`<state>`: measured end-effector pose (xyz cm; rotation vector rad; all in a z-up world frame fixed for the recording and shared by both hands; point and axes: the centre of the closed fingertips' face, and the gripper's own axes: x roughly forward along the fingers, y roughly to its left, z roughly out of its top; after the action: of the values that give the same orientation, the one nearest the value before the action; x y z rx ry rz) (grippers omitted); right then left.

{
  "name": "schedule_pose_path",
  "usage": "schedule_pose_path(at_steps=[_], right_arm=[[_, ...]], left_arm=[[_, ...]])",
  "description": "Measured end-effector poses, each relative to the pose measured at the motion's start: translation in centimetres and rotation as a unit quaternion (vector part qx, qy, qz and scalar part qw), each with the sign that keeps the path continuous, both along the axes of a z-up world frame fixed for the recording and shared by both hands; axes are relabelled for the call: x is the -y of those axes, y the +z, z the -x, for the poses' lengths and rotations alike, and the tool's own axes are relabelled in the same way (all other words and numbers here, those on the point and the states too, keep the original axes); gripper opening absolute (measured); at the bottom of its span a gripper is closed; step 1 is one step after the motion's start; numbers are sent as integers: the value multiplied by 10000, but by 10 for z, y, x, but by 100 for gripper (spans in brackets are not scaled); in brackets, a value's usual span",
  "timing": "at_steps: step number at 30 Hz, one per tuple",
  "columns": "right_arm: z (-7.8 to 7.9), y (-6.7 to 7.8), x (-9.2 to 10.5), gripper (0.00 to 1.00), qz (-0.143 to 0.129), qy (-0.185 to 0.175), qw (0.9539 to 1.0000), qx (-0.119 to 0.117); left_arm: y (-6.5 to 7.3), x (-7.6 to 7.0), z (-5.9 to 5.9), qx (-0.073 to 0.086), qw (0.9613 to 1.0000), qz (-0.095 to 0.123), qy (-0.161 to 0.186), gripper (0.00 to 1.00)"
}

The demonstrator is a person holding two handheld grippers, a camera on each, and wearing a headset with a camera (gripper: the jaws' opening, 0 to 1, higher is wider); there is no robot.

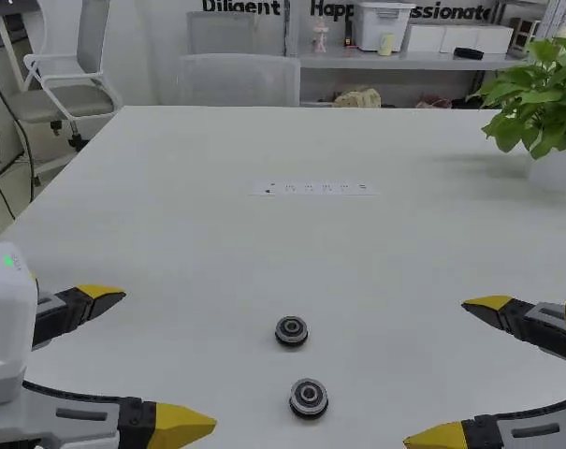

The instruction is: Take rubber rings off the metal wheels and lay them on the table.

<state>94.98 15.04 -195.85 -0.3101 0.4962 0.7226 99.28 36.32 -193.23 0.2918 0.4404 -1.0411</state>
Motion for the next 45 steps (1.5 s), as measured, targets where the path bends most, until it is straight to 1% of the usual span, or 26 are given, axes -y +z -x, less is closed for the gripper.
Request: schedule_pose_path(at_steps=[2,4,11,17,25,40,45], right_arm=[[0,-1,0,99,7,11,10000,2],[0,0,0,97,62,56,9999,72],[-1,-4,1,98,45,60,10000,34],[0,-8,4,98,106,64,9999,43],[0,-12,5,98,99,42,9999,43],[-5,-13,6,98,80,19,9999,74],[-6,-16,3,98,89,55,9999,51]], left_arm=[[0,-1,0,-2,10000,-2,9,99],[-1,-1,0,-2,10000,-1,17,99],[-3,-2,1,5,10000,-37,13,99],[-6,-2,3,29,9999,-104,-33,99],[-4,-3,0,71,9999,-96,5,99],[-5,-6,-3,74,9999,-91,55,99],[-5,-5,-4,73,9999,-99,54,99]])
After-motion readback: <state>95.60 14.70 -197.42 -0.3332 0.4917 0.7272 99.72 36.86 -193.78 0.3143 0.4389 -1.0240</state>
